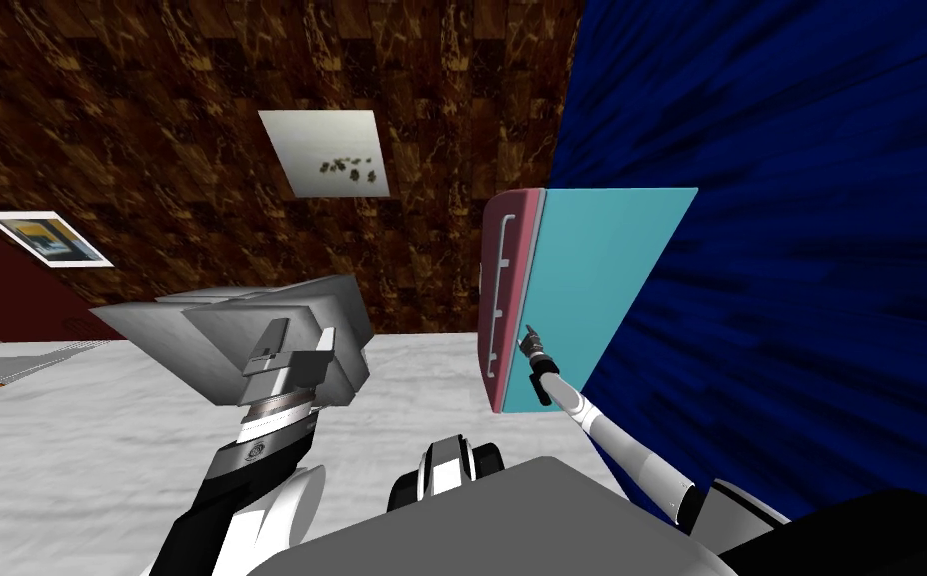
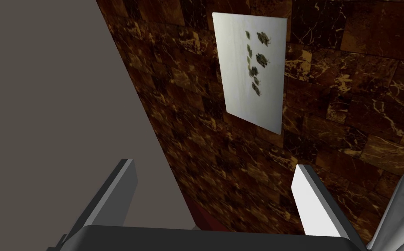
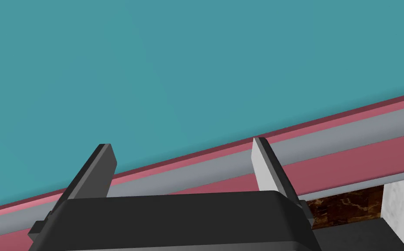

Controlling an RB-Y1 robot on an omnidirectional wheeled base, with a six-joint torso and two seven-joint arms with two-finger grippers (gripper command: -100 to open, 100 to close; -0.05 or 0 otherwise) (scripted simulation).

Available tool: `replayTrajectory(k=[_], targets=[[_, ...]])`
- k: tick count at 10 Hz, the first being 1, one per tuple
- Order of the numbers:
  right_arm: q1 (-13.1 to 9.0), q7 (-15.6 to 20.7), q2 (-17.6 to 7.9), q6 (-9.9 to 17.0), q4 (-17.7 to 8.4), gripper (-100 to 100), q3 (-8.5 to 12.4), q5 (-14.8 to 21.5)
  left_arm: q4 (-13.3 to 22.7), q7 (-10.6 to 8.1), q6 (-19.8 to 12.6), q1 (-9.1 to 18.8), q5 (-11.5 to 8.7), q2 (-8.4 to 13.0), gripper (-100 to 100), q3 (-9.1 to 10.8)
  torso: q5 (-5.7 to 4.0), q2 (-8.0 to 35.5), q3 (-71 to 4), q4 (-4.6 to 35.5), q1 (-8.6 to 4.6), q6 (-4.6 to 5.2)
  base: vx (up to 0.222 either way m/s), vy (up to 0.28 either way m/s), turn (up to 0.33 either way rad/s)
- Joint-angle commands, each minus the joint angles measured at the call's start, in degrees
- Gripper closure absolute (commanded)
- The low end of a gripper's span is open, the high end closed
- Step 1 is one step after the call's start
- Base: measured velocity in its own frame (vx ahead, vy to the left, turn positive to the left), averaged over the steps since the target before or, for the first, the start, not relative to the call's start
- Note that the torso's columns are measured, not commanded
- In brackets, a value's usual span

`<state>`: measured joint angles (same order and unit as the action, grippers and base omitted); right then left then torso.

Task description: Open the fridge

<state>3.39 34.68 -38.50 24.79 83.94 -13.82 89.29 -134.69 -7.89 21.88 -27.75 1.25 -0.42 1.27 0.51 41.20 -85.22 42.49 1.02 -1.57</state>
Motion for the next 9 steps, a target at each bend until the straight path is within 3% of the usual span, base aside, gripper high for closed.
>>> replayTrajectory(k=[1,2,9], targets=[[-1.7,-0.3,-0.1,-0.1,0.4,-100,-0.4,1.0,0.0,0.00,0.0,0.0,0.0,0.0,0,0.00,0.03,0.1,0.0,0.0,0.04,0.00,0.000,0.001,-0.021],[-2.4,0.5,-0.9,0.7,-0.4,-100,-0.7,2.2,0.0,0.00,0.0,0.0,0.0,0.0,0,0.00,0.00,0.0,0.0,0.0,-0.03,-0.03,-0.012,0.043,0.068],[-2.4,0.5,-0.9,0.7,-0.4,-100,-0.7,2.2,0.0,0.00,0.0,0.0,0.0,0.0,0,0.00,0.07,-0.1,-0.1,0.0,0.08,-0.17,0.002,0.008,0.007]])
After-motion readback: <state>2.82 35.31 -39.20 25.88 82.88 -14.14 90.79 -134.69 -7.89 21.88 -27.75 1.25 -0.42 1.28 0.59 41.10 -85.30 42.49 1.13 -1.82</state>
